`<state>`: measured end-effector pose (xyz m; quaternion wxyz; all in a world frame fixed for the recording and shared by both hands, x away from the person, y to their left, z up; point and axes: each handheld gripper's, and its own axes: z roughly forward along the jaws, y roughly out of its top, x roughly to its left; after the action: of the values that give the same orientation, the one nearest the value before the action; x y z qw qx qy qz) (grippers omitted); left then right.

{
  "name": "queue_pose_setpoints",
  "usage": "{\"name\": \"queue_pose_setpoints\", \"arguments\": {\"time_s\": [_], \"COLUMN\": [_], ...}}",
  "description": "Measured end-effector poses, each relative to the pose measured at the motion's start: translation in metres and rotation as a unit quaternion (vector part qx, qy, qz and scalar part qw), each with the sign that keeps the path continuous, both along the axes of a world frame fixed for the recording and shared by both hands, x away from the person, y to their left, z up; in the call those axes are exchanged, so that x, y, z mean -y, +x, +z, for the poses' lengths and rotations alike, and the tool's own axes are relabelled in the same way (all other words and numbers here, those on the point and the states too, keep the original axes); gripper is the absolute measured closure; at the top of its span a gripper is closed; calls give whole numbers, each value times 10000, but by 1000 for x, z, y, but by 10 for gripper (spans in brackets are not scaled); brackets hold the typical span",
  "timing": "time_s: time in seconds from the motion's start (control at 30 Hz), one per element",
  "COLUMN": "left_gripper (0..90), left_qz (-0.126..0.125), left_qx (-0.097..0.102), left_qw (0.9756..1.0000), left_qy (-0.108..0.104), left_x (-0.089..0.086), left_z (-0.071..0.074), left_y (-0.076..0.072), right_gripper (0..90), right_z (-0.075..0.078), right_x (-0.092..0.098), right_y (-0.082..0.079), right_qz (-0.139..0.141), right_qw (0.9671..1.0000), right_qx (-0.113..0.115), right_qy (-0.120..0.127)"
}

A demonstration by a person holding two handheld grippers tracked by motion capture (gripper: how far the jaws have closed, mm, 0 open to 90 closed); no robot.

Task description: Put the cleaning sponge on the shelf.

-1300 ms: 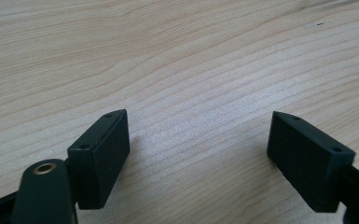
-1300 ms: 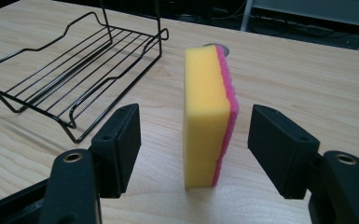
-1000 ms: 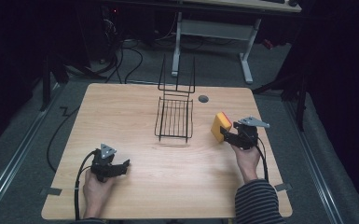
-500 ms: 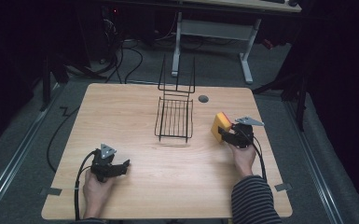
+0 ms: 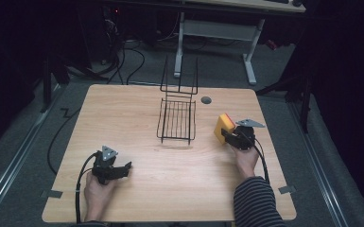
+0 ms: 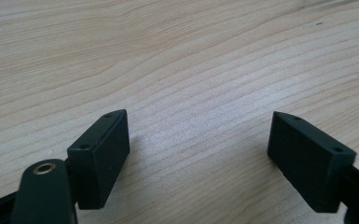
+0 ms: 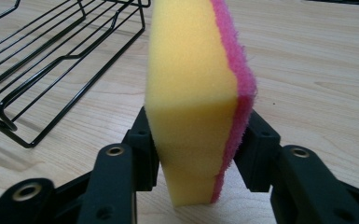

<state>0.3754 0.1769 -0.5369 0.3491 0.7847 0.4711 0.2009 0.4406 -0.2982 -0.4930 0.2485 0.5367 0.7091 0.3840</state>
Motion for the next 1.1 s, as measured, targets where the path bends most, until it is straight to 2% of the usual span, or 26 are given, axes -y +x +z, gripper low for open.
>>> {"name": "queue_pose_setpoints", "arguments": {"time_s": [0.13,0.53,0.77,1.1], "left_gripper": [214,214,214,214], "left_qz": [0,-2,-4,-9], "left_qx": [0,-2,-3,-4], "left_qw": [10000,10000,10000,10000], "left_qy": [0,0,-5,-11], "left_x": [0,0,0,0], "left_z": [0,0,0,0], "left_y": [0,0,0,0], "right_gripper": [605,610,610,610], "right_z": [1,6,17,26], "right_x": [0,1,1,1], "right_y": [0,-4,-11,-19], "right_qz": [26,75,218,296], "right_qw": [10000,9999,9993,9987], "right_qx": [51,122,284,376], "right_qy": [-59,-38,75,191]}}
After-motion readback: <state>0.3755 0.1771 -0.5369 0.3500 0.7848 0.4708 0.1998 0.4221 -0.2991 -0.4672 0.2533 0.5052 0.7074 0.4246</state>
